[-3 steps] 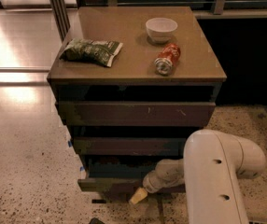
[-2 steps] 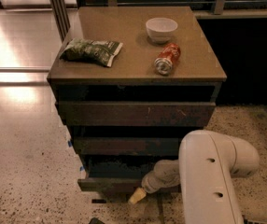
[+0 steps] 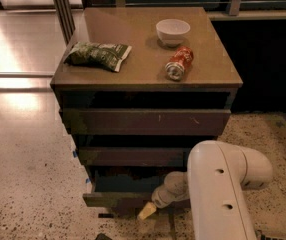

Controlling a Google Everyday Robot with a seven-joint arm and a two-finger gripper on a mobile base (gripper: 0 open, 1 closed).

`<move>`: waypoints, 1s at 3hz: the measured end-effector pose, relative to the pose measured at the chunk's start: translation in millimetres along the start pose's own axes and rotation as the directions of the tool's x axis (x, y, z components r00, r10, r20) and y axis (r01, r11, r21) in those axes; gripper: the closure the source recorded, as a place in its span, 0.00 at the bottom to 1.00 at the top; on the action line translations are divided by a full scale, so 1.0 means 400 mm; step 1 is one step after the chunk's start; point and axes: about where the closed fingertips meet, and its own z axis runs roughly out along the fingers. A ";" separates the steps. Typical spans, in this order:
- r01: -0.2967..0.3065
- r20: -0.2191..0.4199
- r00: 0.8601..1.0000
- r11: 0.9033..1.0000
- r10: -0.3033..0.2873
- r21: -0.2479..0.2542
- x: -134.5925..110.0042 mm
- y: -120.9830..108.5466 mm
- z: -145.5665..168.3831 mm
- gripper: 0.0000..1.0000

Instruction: Open bottom drawer

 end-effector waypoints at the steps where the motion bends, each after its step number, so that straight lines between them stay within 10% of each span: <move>1: 0.046 -0.019 0.999 0.999 -0.046 0.000 0.077 0.106 -0.102 0.00; 3: 0.045 -0.073 0.996 0.997 -0.049 -0.058 0.161 0.203 -0.112 0.00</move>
Offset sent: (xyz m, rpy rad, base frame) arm -0.1788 -0.0400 0.0615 -0.0589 0.0835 0.1048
